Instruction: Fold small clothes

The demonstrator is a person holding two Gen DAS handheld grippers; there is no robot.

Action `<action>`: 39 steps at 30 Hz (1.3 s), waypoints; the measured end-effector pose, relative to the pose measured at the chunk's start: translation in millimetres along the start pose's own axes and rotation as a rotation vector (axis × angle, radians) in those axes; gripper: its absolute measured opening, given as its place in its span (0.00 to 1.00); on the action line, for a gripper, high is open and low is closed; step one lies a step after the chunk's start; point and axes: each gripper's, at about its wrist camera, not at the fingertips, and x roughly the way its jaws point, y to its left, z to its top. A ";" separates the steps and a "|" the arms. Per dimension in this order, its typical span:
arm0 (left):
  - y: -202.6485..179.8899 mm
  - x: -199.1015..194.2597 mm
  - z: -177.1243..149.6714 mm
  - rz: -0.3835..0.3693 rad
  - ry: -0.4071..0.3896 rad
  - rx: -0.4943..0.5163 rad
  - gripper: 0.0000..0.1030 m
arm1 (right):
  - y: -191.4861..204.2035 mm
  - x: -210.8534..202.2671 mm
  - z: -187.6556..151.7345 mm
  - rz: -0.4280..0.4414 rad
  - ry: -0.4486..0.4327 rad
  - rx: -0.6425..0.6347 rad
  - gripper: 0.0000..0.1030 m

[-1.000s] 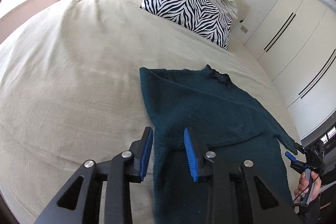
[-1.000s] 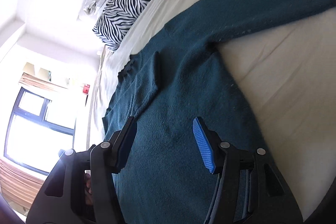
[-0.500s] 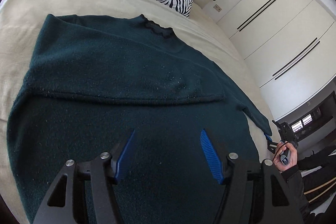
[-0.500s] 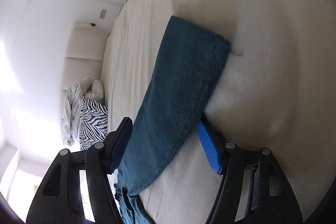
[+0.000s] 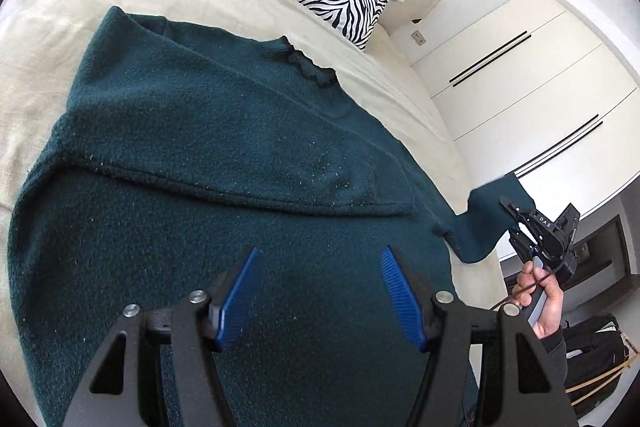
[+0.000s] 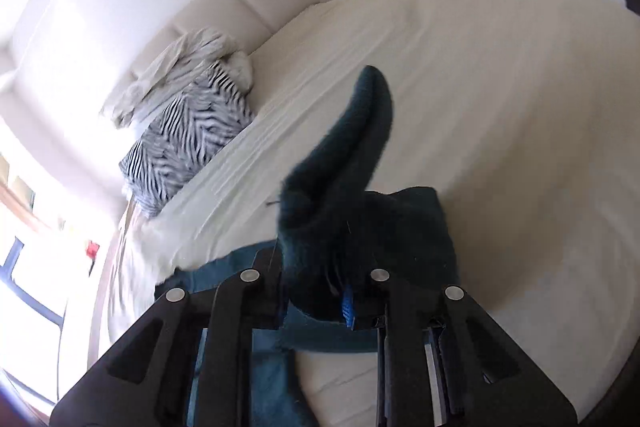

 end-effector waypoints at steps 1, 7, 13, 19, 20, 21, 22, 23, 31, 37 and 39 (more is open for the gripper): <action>2.1 -1.5 -0.2 -0.009 -0.001 -0.013 0.64 | 41.7 11.0 -17.0 0.033 0.046 -0.097 0.18; 9.8 3.2 -0.9 -0.061 0.021 -0.084 0.68 | 172.5 83.7 -145.6 0.074 0.292 -0.346 0.19; 0.8 28.3 3.3 -0.139 0.045 -0.160 0.86 | 169.8 81.1 -184.4 0.148 0.292 -0.257 0.59; -27.7 78.2 18.7 -0.066 0.130 -0.114 0.84 | 137.6 50.7 -181.2 0.203 0.296 -0.164 0.70; -32.3 82.9 20.3 -0.043 0.134 -0.102 0.77 | 129.5 48.6 -180.9 0.221 0.302 -0.124 0.70; -36.4 87.3 22.4 -0.029 0.141 -0.094 0.66 | 120.5 45.2 -182.0 0.234 0.308 -0.088 0.70; -40.8 91.8 24.7 -0.007 0.155 -0.083 0.60 | 111.4 41.2 -182.0 0.237 0.308 -0.062 0.70; -44.9 95.5 26.4 0.018 0.168 -0.070 0.48 | 102.2 35.1 -182.9 0.239 0.304 -0.040 0.70; -92.5 72.0 36.7 0.087 0.113 0.114 0.08 | 50.6 20.9 -174.0 0.255 0.262 0.106 0.70; -117.7 17.6 68.6 0.106 -0.059 0.265 0.08 | 32.4 12.2 -173.4 0.246 0.253 0.142 0.70; -113.5 0.7 75.2 0.071 -0.095 0.278 0.08 | 31.0 14.4 -174.1 0.239 0.255 0.142 0.70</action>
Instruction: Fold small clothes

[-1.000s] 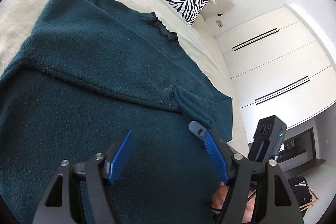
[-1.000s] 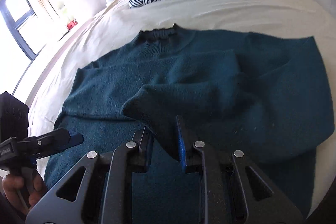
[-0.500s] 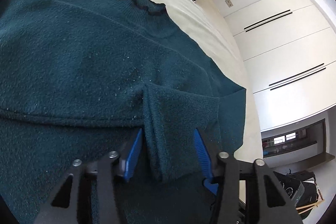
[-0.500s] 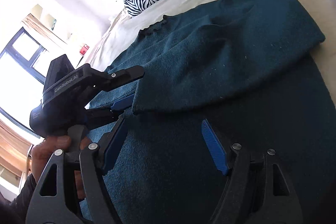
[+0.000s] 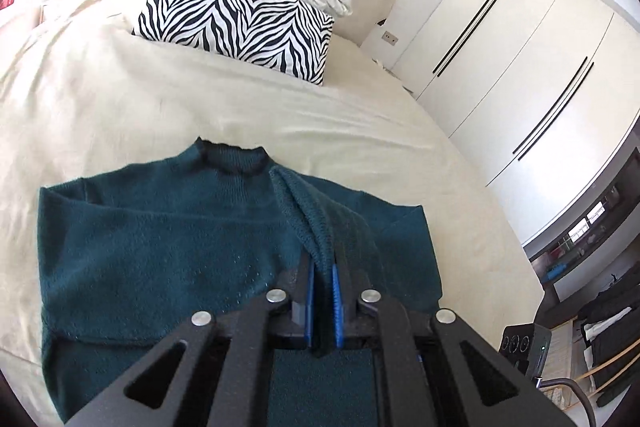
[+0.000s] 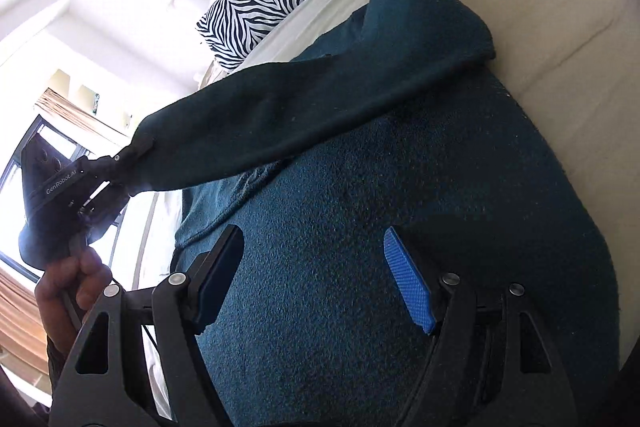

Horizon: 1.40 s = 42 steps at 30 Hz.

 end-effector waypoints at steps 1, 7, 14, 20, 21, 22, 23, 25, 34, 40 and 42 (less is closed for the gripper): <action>2.5 -7.1 1.9 -0.024 -0.020 0.011 0.08 | -0.6 0.0 -0.6 -0.002 -0.001 -0.003 0.70; -24.1 -25.5 13.3 -0.020 -0.106 0.134 0.08 | 5.1 12.3 2.6 -0.017 0.003 -0.007 0.70; -24.0 -41.5 27.4 -0.032 -0.182 0.131 0.08 | 9.7 22.1 13.2 -0.016 0.012 0.021 0.70; 54.3 -21.0 19.1 0.048 -0.154 -0.017 0.08 | 0.1 23.9 34.2 0.038 -0.002 0.114 0.70; 69.8 -13.0 15.4 0.055 -0.135 -0.052 0.08 | -0.9 24.0 39.8 0.058 -0.011 0.132 0.70; 83.0 -4.2 11.4 0.067 -0.114 -0.072 0.08 | -2.3 24.5 46.8 0.072 -0.020 0.147 0.70; 93.5 5.2 8.3 0.081 -0.087 -0.085 0.08 | -3.8 25.9 53.5 0.079 -0.028 0.165 0.70; 113.2 25.2 -0.8 0.105 -0.028 -0.117 0.08 | -8.9 33.8 66.4 0.104 -0.028 0.213 0.70; 148.9 53.0 -38.3 0.133 0.049 -0.198 0.09 | -56.4 59.6 123.8 0.213 -0.151 0.440 0.70; 143.5 57.6 -38.5 0.118 0.053 -0.185 0.09 | -90.4 55.3 129.9 0.293 -0.243 0.538 0.56; 144.4 59.2 -39.1 0.118 0.052 -0.185 0.10 | -94.9 57.2 127.7 0.304 -0.254 0.539 0.51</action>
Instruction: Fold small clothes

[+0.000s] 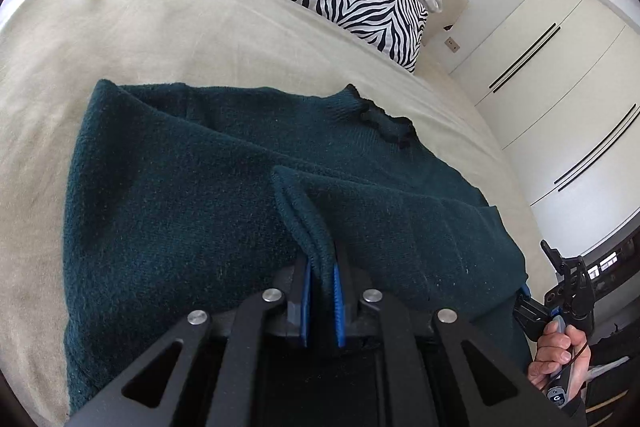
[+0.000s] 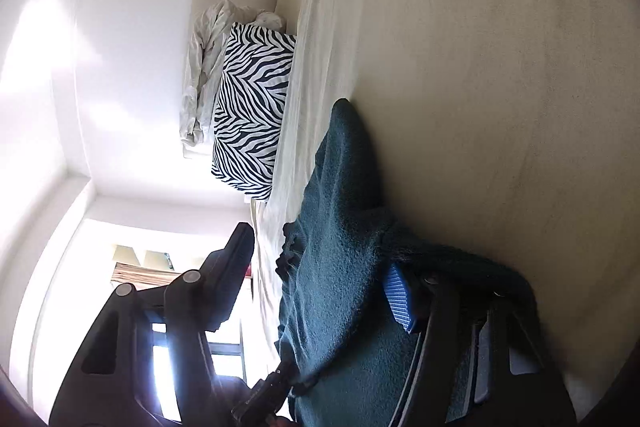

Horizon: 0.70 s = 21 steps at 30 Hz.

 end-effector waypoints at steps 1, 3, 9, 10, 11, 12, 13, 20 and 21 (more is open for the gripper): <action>2.0 0.3 -0.9 -0.004 -0.001 -0.004 0.12 | -0.1 0.9 0.0 0.001 0.003 -0.011 0.49; 6.1 0.4 -1.7 -0.018 -0.004 -0.011 0.13 | 6.0 3.9 -3.7 -0.029 0.029 -0.055 0.49; 11.5 2.0 -2.4 -0.044 -0.016 -0.016 0.14 | 31.7 -23.9 -34.2 -0.158 0.096 -0.146 0.55; 13.1 2.5 -2.6 -0.048 -0.019 -0.018 0.14 | 41.3 -29.4 -34.5 -0.157 0.087 -0.179 0.57; 14.0 3.0 -2.7 -0.053 -0.020 -0.022 0.14 | 50.1 -29.3 -32.3 -0.159 0.082 -0.212 0.61; 15.1 3.9 -2.1 -0.059 -0.021 -0.027 0.14 | 58.9 -28.1 -27.7 -0.158 0.085 -0.238 0.62; 16.4 4.0 -2.4 -0.067 -0.022 -0.033 0.14 | 65.5 -21.3 -21.6 -0.156 0.092 -0.255 0.62; 23.9 7.9 -3.7 -0.097 -0.032 -0.041 0.14 | 82.9 71.4 26.9 -0.128 0.241 -0.278 0.62; 24.1 8.5 -3.9 -0.098 -0.034 -0.040 0.14 | 79.0 85.2 32.9 -0.122 0.282 -0.269 0.62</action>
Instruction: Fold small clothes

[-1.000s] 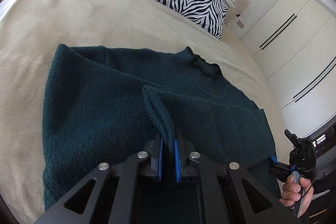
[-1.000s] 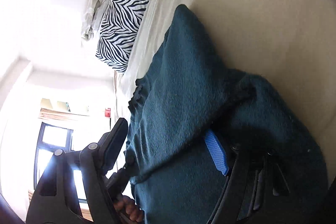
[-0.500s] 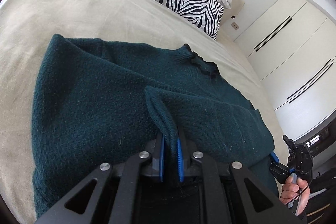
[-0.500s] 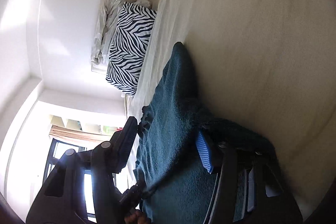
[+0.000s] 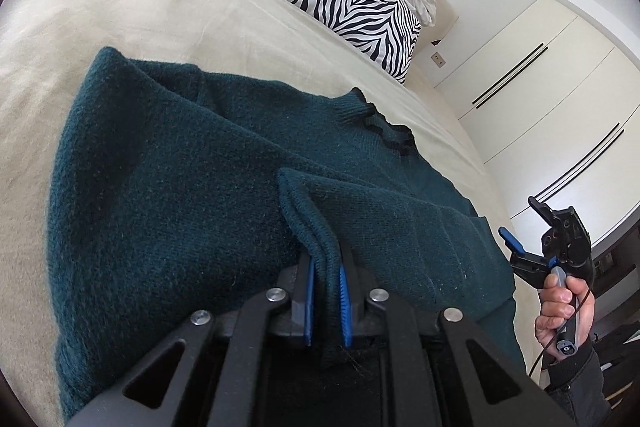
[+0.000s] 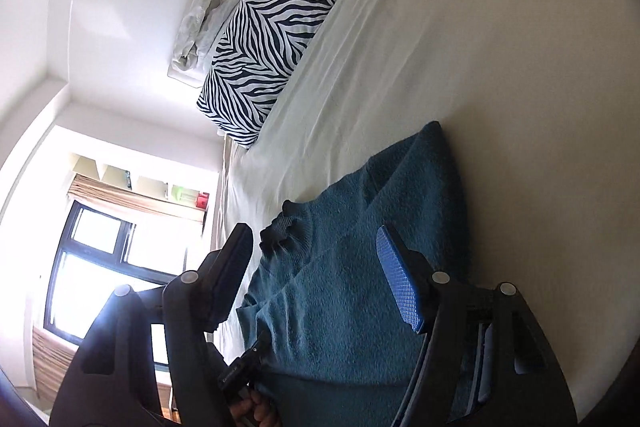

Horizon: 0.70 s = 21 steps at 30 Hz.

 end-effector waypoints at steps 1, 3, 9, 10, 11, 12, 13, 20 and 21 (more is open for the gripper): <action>0.3 0.4 0.4 -0.001 0.000 0.000 0.14 | -7.8 10.7 6.6 -0.007 0.032 0.023 0.62; 0.3 0.5 0.3 -0.003 -0.001 0.002 0.14 | -28.9 23.6 11.7 -0.037 0.066 0.081 0.60; 2.1 -0.4 -0.2 -0.009 -0.003 0.003 0.14 | -42.5 -7.7 -16.7 0.022 0.084 0.046 0.60; 2.1 -0.5 -0.2 -0.009 -0.003 0.003 0.14 | -41.0 -13.4 -23.3 0.006 0.100 0.026 0.60; 2.1 -0.7 -0.3 -0.009 -0.004 0.003 0.14 | -38.9 -19.2 -29.7 -0.015 0.112 0.011 0.60; 2.1 -0.6 -0.3 -0.009 -0.003 0.003 0.14 | -36.1 -24.5 -35.2 -0.034 0.120 0.005 0.61; 2.2 -0.7 -0.4 -0.010 -0.004 0.002 0.14 | -33.4 -30.3 -39.4 -0.040 0.117 0.007 0.61; 1.4 -0.4 0.4 -0.014 -0.004 0.000 0.14 | 2.9 -26.6 -49.6 0.045 0.094 -0.057 0.68; 1.6 -0.9 0.6 -0.018 -0.003 -0.002 0.14 | -5.2 -16.6 -51.4 0.009 0.120 -0.049 0.68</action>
